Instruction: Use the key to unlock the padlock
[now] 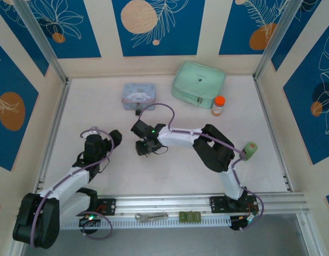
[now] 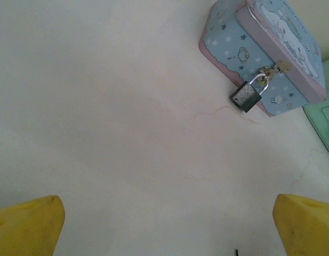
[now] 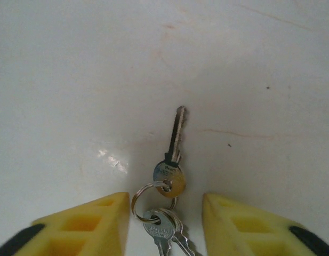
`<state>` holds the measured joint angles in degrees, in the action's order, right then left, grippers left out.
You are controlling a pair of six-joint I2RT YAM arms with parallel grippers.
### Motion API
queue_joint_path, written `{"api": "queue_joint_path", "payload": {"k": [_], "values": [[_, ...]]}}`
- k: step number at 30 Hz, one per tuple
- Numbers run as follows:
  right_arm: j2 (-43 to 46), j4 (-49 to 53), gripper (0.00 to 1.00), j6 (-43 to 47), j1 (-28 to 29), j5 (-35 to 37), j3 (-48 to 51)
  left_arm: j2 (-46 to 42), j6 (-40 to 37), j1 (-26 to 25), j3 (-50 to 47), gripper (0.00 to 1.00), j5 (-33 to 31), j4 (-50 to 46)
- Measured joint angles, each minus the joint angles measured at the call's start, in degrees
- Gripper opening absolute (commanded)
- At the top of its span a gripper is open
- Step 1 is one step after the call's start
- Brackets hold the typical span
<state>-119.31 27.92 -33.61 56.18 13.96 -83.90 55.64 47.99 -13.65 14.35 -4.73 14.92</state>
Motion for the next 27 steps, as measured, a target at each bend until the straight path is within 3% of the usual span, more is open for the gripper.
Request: {"api": "queue_joint_path", "payload": {"k": [6, 11, 21, 27], "values": [[-0.17, 0.98, 0.12, -0.66, -0.55, 0.87, -0.15, -1.03, 0.04, 0.0, 0.0, 1.0, 0.04, -0.42], [0.02, -4.11, 0.0, -0.33, -0.79, -0.61, 1.07, -1.51, 0.2, 0.0, 0.07, 0.99, 1.38, -0.33], [7.93, -17.57, 0.0, 2.16, -8.57, -12.17, 16.28, 0.72, 3.23, -1.07, 0.72, 0.95, 9.2, 5.29], [14.01, -22.75, 0.0, 1.36, -14.58, -19.32, 23.32, 4.7, 6.12, -6.23, 1.6, 0.94, 11.32, 12.31]]}}
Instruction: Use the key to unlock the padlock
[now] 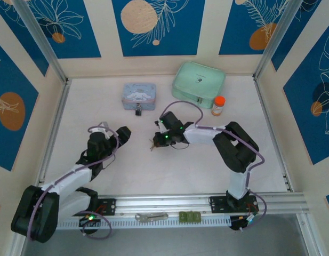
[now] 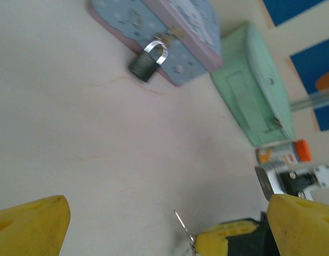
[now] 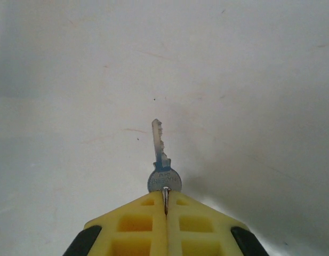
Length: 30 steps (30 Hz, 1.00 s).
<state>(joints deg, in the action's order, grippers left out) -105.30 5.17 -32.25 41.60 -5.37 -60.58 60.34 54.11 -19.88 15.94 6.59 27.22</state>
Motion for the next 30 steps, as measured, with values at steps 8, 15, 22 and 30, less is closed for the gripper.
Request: {"api": "queue_joint_path", "payload": {"k": [8, 15, 22, 30], "values": [[8.33, -8.46, 0.0, -3.02, -2.25, -4.22, 7.91, 11.96, 3.96, -10.08, 3.85, 0.88, 0.31, 10.56], [9.53, -13.42, 0.0, -4.5, -2.25, -4.98, 9.73, 23.5, 8.9, -12.09, 6.4, 0.85, 0.87, 20.31], [10.29, -16.96, 0.0, -6.82, -2.64, -5.29, 13.33, 27.61, 16.72, -14.36, 6.51, 0.83, -0.7, 24.98], [11.43, -24.46, 0.0, -9.38, -2.75, -6.21, 15.72, 30.25, 25.9, -18.25, 6.51, 0.81, -3.69, 28.98]]}}
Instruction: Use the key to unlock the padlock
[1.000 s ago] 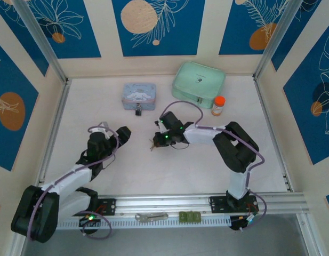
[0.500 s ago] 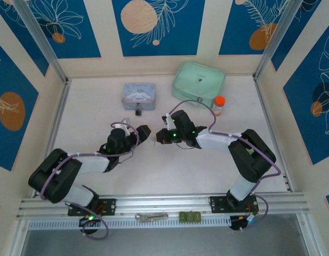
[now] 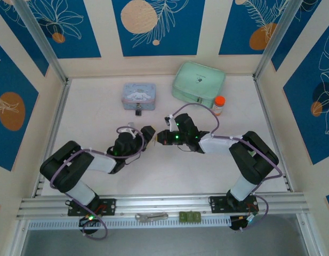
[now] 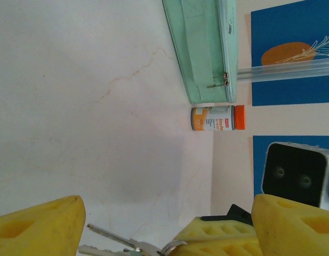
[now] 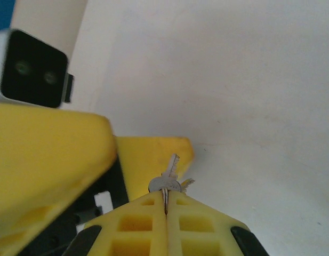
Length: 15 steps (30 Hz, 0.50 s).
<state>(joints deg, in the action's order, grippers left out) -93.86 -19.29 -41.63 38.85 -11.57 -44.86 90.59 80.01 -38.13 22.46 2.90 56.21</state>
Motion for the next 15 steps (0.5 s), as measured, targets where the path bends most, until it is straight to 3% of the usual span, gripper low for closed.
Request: {"api": "queue_joint_path", "payload": {"k": [4, 15], "values": [[0.72, -1.49, 0.0, -0.24, 0.02, -0.31, 0.07, 0.28, 1.9, -0.04, 0.33, 0.8, -0.96, 0.07], [1.07, -3.48, 0.0, -0.44, 0.17, -0.5, 0.76, -0.39, 2.32, -0.07, 0.74, 0.54, -3.85, -0.35]]}}
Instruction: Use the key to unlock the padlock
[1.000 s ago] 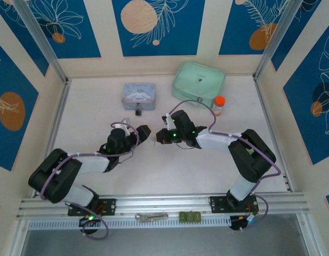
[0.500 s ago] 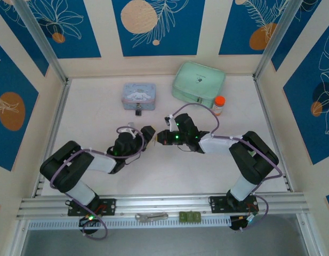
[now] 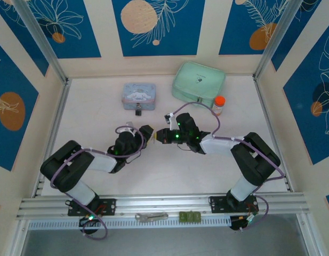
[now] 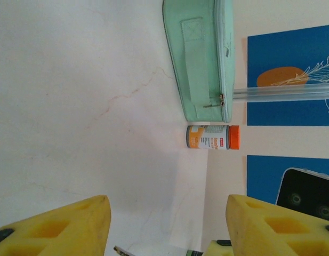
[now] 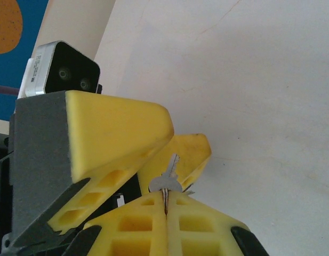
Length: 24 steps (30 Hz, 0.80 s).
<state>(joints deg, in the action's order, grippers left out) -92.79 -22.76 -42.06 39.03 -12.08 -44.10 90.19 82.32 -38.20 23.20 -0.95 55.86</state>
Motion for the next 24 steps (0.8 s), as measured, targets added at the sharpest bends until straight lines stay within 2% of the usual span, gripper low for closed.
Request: {"api": "queue_joint_path", "payload": {"k": [4, 7, 13, 18, 24], "values": [[0.0, -0.07, 0.0, 0.02, 0.0, 0.0, 0.37, -2.99, -1.6, 0.02, -0.07, 0.42, -1.46, -2.4], [0.0, -0.02, 0.0, 0.04, 0.0, 0.0, 0.68, -5.95, -3.21, 0.02, -0.04, 0.38, -2.32, -5.01], [0.0, -0.37, 0.0, 0.04, 0.0, -0.2, 0.72, -8.68, -5.9, 0.02, 0.24, 0.37, -2.73, -9.01], [0.02, -0.42, 0.0, 0.24, 0.0, -0.2, 0.72, -8.5, -6.8, 0.02, 1.33, 0.42, -2.21, -10.8], [1.09, -0.39, 0.0, 0.79, 0.0, -0.2, 0.72, -6.16, -6.99, 0.0, 2.69, 0.41, -1.14, -10.82]]}}
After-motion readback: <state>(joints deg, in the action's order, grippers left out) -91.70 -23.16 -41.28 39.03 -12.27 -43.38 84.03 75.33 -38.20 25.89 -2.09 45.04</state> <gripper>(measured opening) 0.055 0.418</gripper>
